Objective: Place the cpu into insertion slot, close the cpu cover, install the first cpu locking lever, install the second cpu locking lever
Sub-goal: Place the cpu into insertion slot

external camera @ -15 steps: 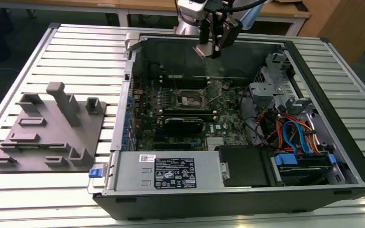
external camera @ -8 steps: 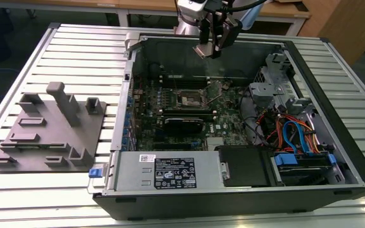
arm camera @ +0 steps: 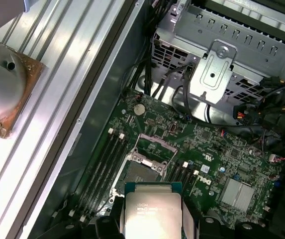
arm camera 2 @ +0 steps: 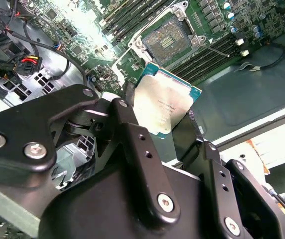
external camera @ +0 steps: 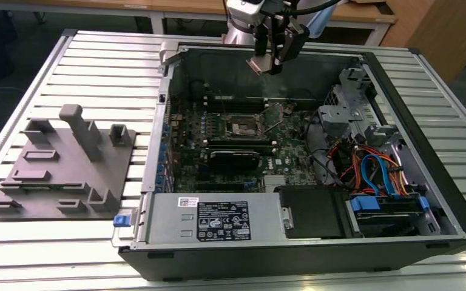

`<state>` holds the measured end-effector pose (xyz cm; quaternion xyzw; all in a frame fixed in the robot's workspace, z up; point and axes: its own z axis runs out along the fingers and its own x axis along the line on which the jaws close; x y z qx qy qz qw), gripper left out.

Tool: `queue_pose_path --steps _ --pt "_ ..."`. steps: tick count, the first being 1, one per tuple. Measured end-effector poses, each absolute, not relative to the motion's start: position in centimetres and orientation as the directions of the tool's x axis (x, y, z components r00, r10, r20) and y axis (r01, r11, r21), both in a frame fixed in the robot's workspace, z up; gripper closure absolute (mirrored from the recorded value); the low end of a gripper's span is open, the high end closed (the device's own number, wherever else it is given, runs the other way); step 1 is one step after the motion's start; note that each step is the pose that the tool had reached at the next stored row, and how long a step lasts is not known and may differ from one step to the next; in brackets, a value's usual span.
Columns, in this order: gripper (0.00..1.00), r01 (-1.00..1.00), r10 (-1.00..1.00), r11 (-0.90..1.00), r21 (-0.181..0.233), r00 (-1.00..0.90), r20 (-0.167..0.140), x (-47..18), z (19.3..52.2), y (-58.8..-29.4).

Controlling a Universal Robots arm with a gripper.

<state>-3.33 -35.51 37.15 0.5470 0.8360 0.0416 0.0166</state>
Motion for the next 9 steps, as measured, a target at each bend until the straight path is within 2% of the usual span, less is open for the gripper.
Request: queue_pose_path --steps 9 --pt "0.46 0.952 0.955 0.293 0.088 -0.296 0.017 -3.33 37.13 -35.51"
